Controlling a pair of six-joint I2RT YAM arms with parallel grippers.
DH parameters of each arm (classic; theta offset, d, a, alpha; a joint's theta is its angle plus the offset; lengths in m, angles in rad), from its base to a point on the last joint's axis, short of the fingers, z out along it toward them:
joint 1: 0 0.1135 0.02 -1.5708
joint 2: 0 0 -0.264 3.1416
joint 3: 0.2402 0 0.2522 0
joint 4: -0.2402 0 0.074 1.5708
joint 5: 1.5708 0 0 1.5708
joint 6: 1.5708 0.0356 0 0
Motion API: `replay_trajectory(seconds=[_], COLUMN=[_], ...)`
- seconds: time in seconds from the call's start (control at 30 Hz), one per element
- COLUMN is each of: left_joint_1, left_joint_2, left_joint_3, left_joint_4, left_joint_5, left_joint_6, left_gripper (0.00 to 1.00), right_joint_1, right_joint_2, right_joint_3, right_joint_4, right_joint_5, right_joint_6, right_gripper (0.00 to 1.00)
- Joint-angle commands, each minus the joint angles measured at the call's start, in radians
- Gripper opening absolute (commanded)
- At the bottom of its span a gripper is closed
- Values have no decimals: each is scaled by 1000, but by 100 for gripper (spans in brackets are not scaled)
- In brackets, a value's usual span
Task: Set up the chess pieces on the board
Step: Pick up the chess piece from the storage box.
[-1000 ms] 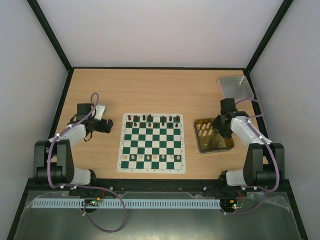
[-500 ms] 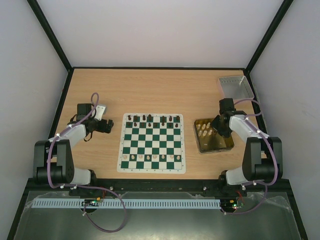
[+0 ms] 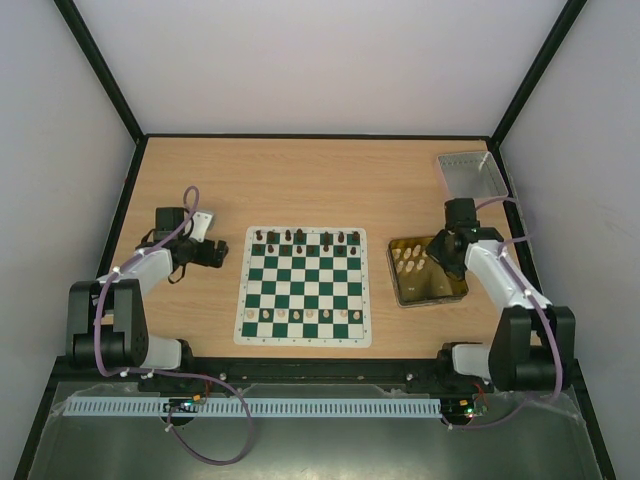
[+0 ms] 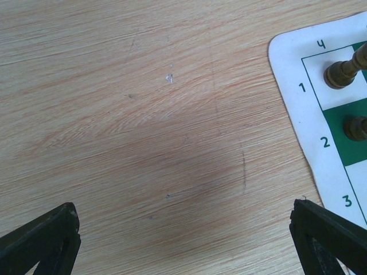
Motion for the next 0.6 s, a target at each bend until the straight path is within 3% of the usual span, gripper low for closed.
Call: replay_trajectory(seconds=[0.0, 0.23, 0.57], left_joint_1=[-7, -8, -10], left_joint_2=[13, 12, 1], left_joint_3=[31, 29, 19], left_joint_4=[-16, -13, 2], left_joint_5=[17, 2, -45], left_joint_6=[10, 8, -3], left_gripper=[100, 99, 100], right_joint_1=[35, 329, 612], right_joint_2=[-88, -39, 386], right_joint_3=[25, 258, 693], right_joint_4=[-118, -215, -238], right_joint_5=[43, 146, 215], right_joint_6=[-11, 43, 12], right_gripper=[8, 8, 7])
